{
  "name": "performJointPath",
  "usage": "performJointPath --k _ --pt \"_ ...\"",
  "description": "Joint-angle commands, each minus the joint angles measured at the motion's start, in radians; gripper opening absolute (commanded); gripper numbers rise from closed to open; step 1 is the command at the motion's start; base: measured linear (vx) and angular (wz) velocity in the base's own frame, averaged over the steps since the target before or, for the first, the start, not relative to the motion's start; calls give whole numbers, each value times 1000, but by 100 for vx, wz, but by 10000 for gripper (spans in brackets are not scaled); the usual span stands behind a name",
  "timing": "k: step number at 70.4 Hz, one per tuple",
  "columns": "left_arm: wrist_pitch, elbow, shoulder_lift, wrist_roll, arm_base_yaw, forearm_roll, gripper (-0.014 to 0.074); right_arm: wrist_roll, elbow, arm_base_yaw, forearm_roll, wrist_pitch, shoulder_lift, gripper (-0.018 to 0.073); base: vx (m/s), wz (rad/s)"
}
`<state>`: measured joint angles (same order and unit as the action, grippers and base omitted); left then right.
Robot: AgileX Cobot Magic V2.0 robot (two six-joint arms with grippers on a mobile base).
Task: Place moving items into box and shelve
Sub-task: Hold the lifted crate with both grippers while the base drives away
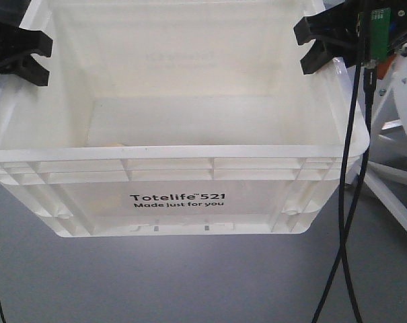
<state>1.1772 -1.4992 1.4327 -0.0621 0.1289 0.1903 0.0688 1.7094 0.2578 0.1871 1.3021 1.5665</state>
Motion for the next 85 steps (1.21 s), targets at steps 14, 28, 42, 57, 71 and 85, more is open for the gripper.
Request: performJointPath --k 14,28,42,57,71,85 --pt "-112 -44 -47 6 7 67 -17 38 38 5 91 -18 -61 -12 -14 54" --pt "-112 -44 -47 6 7 67 -17 38 38 5 91 -18 -61 -12 -12 48" --pt "-112 -44 -47 6 7 67 -17 38 38 5 91 -18 -61 -12 -10 42" --pt "-112 -44 -47 6 7 67 -17 38 38 5 91 -18 -61 -12 -7 45" --pt "-112 -44 -47 6 7 67 -17 38 38 5 91 -18 -61 -12 -1 50" --pt "-112 -44 -47 6 7 67 -17 38 38 5 91 -18 -61 -12 5 54"
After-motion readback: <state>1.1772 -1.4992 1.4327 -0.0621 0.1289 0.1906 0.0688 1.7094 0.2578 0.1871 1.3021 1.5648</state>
